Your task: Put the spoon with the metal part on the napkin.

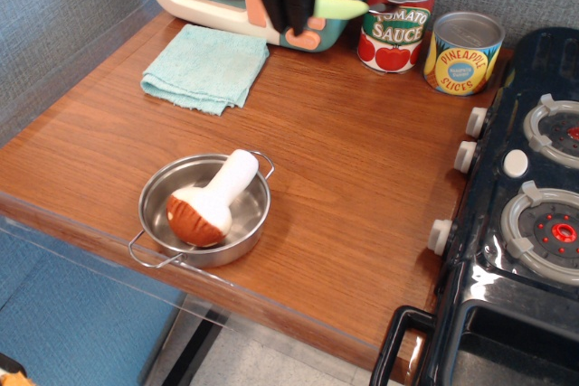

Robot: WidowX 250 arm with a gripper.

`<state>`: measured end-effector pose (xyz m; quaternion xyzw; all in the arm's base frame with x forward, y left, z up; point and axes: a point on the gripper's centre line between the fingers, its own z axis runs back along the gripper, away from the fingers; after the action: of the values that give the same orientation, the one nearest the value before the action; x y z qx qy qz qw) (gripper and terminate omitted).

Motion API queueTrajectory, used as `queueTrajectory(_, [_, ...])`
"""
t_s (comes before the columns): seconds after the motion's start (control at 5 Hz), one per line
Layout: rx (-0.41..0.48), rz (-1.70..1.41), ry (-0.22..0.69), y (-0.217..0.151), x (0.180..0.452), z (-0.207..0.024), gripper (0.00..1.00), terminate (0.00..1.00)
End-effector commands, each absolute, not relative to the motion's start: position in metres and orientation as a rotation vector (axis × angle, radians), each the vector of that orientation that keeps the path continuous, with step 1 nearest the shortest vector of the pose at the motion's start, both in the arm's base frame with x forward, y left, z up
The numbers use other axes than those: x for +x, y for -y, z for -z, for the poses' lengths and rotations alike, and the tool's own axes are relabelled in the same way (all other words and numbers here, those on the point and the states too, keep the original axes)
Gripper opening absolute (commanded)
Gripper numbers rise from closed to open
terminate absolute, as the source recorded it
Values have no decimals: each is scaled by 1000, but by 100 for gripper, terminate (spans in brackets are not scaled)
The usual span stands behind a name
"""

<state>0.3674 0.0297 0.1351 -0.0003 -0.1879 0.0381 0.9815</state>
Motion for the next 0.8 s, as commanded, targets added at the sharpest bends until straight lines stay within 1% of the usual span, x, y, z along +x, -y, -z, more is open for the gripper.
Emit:
queueTrajectory(0.0, [106, -166, 413, -102, 340, -157, 0, 0])
queueTrajectory(0.2, [138, -190, 397, -129, 317, -156, 0, 0])
queueTrajectory(0.4, [141, -196, 379, -144, 299, -152, 0, 0])
queueTrajectory(0.6, [155, -229, 377, -154, 296, -143, 0, 0])
